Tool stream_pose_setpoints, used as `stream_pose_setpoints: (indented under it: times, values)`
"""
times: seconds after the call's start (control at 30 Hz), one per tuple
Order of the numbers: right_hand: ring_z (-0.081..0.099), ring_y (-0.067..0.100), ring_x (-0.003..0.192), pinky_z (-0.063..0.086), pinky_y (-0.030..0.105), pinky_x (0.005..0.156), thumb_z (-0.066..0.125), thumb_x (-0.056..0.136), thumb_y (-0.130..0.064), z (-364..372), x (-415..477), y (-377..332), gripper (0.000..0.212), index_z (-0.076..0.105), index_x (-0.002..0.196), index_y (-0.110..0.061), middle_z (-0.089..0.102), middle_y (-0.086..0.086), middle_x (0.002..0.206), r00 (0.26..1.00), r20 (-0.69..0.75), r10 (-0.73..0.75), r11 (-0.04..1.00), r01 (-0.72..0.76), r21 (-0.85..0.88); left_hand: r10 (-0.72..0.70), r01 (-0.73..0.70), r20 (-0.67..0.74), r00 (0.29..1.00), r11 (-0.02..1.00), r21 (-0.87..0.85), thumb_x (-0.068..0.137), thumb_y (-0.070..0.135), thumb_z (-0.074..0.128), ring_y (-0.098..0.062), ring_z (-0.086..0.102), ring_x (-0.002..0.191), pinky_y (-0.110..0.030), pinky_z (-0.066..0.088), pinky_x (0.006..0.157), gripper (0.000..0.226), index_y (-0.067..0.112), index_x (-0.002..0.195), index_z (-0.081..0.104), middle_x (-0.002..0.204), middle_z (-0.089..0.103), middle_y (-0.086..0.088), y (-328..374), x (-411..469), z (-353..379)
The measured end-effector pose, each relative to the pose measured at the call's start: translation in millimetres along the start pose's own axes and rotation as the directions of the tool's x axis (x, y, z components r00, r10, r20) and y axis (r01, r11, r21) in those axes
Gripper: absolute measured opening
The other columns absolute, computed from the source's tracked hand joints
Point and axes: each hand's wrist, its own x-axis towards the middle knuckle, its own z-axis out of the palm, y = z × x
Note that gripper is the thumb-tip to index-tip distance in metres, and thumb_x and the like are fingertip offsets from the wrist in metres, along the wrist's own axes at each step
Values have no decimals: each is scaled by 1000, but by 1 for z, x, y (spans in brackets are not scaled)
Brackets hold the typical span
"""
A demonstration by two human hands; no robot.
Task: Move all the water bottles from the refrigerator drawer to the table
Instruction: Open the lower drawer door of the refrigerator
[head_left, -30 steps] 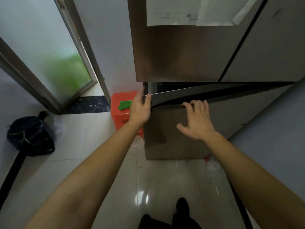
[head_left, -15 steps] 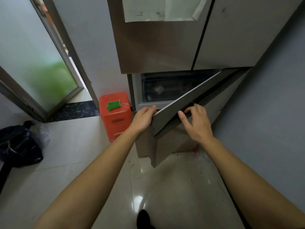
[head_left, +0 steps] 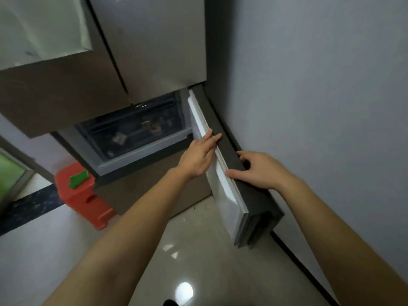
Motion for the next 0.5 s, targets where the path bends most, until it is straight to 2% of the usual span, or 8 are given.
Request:
stream_pose_setpoints:
  times: [0.07,0.13,0.2,0.23,0.33,0.43,0.5]
  values:
    - [57,25,121,47,36,90,51,90,-61,-16,-7,30,59,53,137,-26,56,-1,141,994,-71,83,991,-90,-98,-9,6,64,998,999,52,104,19,33,-21,21,149,-35,27,117,58,40,155,17,166,1,7,27,15,18]
    - [51,33,126,43,42,95,36,101,-49,-17,-12,56,59,34,150,-17,47,10,148,971,-178,162,957,-198,-213,-50,41,95,994,994,97,100,8,35,-26,28,147,-28,41,99,71,43,155,7,166,-8,8,56,34,36]
    - [43,37,133,37,49,104,25,104,-43,-13,-15,82,62,15,158,-13,35,15,155,938,-312,152,895,-264,-359,-94,80,97,991,987,140,97,3,37,-30,35,143,-24,43,83,79,44,155,2,165,-11,7,85,54,51]
    - [42,37,133,36,51,106,25,104,-44,-13,-15,96,64,13,158,-14,33,16,156,927,-354,123,866,-274,-418,-112,97,93,989,983,154,96,2,38,-30,36,142,-26,46,83,81,43,154,0,165,-12,6,96,63,56]
    - [46,36,131,39,51,104,30,102,-48,-29,-9,125,66,17,158,-15,37,16,154,932,-361,40,863,-215,-458,-157,139,93,983,974,180,95,1,40,-32,33,144,-37,50,99,84,44,154,0,165,-12,5,111,81,65]
    - [48,36,130,40,51,103,30,102,-49,-33,0,131,64,23,156,-15,44,16,149,925,-377,36,871,-214,-443,-142,117,120,983,974,194,96,3,40,-33,29,145,-41,48,102,80,43,155,2,166,-9,6,108,83,63]
    - [50,36,127,40,52,102,29,101,-50,-29,6,126,64,29,153,-13,48,18,145,906,-419,61,878,-248,-409,-102,81,97,990,976,204,99,10,38,-32,26,146,-46,39,111,69,37,156,10,166,2,4,99,80,56]
